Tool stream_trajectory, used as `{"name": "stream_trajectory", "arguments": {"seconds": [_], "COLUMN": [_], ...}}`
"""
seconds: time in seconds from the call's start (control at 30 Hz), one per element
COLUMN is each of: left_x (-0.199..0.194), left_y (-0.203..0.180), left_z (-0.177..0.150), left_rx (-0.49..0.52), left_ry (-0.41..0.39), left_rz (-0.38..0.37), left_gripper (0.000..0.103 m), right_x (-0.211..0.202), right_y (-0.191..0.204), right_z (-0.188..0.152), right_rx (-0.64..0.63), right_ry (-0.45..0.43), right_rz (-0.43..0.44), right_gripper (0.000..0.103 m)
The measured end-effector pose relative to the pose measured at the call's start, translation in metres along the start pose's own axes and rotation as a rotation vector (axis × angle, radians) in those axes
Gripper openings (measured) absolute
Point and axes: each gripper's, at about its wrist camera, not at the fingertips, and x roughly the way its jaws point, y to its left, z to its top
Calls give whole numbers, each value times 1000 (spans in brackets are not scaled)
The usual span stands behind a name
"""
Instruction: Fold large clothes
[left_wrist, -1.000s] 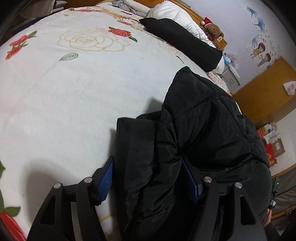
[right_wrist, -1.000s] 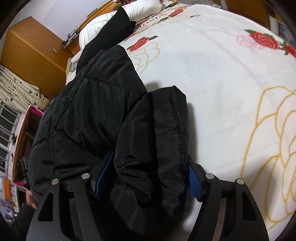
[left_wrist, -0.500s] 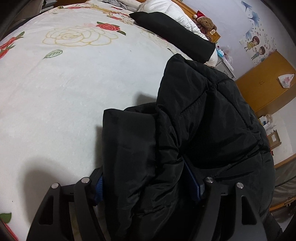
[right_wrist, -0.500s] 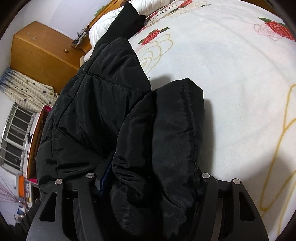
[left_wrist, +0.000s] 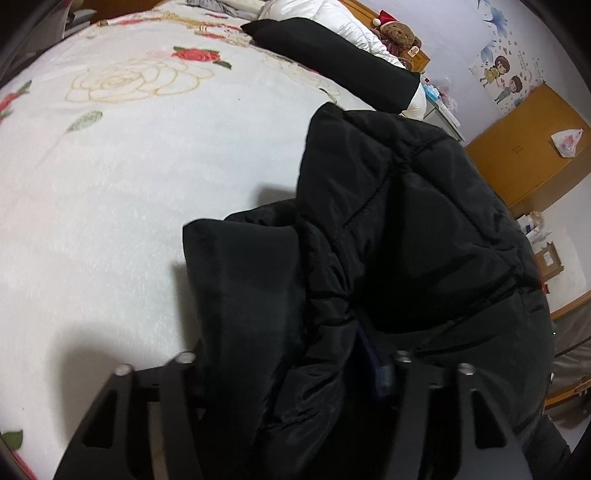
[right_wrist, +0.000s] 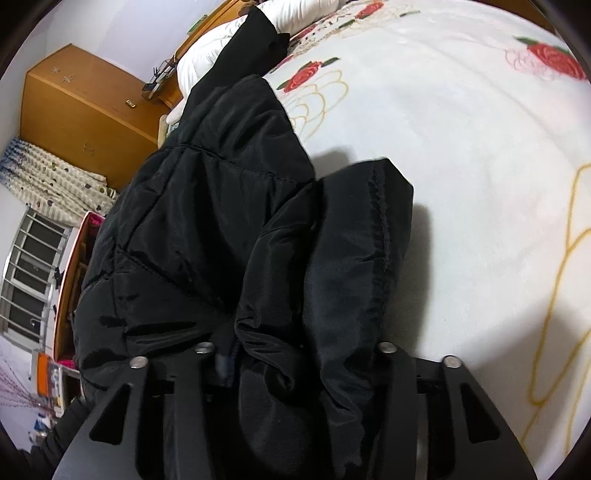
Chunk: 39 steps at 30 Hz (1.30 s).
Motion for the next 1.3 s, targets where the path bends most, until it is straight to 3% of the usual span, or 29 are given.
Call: {"name": "stream_trajectory", "arguments": {"seconds": [0.17,0.33,0.93,1.3], "left_x": [-9,-23,-105,-179], "left_y": [-26,-37,-71,-91], "left_z": [4,8,18,-30], "left_rx": [75,79,125,130], "left_ry": [-15,-45,-123,-155], "left_rz": [113,150,132,98], "left_gripper": [36,32,30,31], "right_x": [-9,-22,-88,-147], "right_y": [19,32,74,98], "right_z": [4,6,0,-46], "right_rx": [-24,-36,-70,-64], "right_ry": [-7,-29,-75,-106], "right_rz": [-66,-99,-49,-14], "right_gripper": [32,28,26,27]}}
